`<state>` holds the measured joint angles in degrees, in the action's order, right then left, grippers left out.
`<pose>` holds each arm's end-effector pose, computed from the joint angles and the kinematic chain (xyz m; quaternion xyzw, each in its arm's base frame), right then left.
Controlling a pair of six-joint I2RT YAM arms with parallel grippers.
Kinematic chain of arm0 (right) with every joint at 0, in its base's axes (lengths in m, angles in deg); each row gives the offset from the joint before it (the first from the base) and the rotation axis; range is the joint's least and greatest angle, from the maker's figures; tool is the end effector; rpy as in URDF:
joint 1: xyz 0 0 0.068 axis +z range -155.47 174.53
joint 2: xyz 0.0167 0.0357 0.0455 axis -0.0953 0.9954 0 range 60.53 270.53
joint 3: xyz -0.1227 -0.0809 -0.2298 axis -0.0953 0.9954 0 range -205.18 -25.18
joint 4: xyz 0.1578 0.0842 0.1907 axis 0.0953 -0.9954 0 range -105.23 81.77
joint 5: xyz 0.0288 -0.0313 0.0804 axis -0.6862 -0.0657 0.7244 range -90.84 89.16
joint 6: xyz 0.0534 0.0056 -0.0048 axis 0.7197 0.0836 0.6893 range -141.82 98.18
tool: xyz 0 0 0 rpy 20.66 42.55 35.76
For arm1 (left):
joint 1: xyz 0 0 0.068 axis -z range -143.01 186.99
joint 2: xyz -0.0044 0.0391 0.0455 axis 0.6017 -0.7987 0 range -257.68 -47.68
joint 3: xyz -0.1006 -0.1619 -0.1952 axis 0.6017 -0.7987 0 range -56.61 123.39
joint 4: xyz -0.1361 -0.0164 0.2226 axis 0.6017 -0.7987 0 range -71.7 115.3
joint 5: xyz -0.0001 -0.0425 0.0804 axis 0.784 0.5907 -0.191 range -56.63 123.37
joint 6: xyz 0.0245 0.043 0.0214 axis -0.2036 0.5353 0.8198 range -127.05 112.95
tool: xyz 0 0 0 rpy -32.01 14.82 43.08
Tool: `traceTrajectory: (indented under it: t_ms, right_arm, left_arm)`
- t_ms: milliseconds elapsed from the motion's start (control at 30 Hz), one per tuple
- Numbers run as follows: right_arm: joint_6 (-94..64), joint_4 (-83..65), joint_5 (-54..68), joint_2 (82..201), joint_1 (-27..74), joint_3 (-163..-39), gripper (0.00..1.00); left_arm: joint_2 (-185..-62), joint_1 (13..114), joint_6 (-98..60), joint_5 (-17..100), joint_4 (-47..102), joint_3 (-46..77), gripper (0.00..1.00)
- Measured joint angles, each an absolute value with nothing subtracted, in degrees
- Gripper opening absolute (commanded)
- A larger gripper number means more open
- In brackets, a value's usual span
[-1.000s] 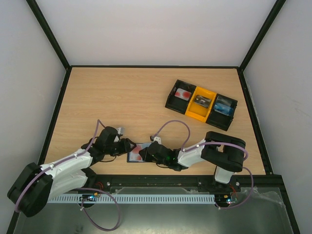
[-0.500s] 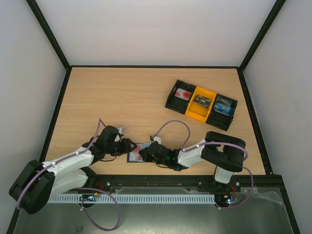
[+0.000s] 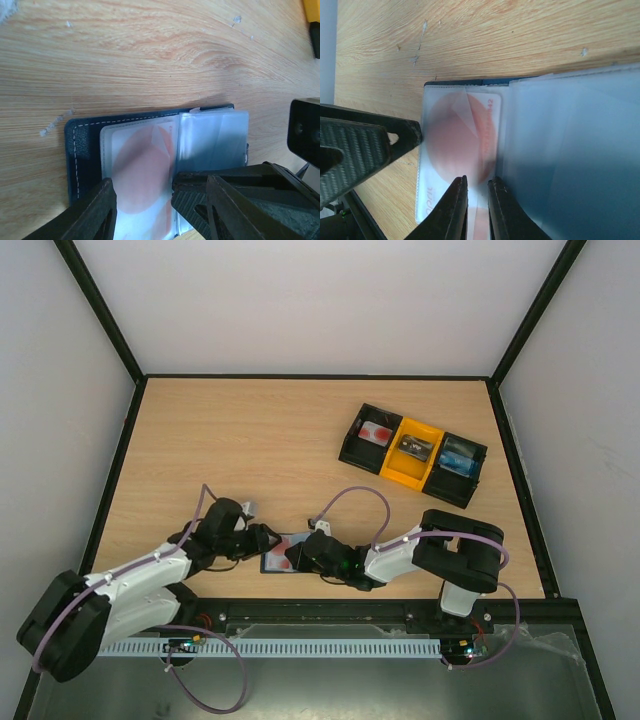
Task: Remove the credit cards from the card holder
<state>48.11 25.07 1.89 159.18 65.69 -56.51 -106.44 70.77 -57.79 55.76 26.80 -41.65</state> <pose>0.0955 0.2848 0.1103 -0.0206 0.8826 0.4493 0.1365 0.1425 -0.1116 0.1410 -0.0547 0.8990 -0.3981 0.1741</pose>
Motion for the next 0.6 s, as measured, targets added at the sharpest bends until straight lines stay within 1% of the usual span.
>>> traceTrajectory:
  t_ms: [233,600]
  right_arm:
    - [48.11,25.07,1.86,159.18,65.69,-56.51,0.14]
    - [48.09,25.07,1.86,159.18,65.69,-56.51,0.14]
  left_arm:
    - [-102.62,70.71,-57.70,52.96,22.73,-39.73,0.53]
    - [-104.89,70.71,-57.40,52.42,22.78,-39.64,0.53]
